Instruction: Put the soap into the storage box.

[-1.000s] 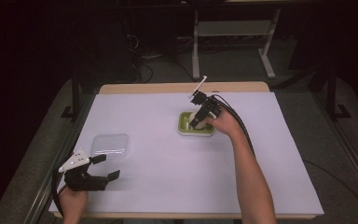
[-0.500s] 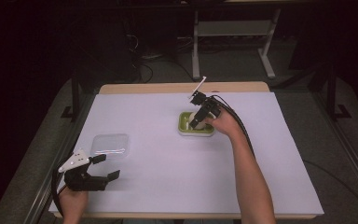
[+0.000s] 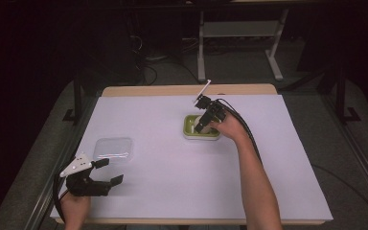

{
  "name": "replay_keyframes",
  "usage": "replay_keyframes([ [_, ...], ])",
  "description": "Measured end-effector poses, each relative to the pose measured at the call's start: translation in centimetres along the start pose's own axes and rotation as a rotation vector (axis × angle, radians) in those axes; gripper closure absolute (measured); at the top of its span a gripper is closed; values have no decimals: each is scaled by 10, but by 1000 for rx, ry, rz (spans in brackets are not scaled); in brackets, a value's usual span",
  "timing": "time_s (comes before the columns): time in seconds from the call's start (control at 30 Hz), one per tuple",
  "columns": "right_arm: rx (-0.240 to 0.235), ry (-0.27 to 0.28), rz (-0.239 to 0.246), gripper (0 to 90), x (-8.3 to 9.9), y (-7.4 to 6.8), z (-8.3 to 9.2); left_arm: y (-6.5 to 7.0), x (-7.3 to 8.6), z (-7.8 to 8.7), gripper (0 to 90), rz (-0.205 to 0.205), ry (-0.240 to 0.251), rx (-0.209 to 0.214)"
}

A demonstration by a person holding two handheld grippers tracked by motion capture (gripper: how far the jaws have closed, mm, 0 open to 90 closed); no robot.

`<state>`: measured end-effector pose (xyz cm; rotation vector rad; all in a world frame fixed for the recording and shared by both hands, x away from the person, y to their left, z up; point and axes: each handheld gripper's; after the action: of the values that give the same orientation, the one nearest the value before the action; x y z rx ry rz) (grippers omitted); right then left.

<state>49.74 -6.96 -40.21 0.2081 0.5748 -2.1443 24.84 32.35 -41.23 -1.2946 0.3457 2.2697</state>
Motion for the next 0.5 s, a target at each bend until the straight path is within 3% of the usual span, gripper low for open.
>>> replay_keyframes([
  [0.5, 1, -5, -7, 221, -1, -1, -1, 0, 0, 0, 130, 0, -4, 1],
])
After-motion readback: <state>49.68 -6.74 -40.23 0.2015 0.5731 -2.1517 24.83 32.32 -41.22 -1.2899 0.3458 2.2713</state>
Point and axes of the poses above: each handheld gripper's, and its own axes: z roughly backward along the jaws, x roughly out of its underside, y roughly to its right, and after that the axes turned 14 degrees about -x, right-handed
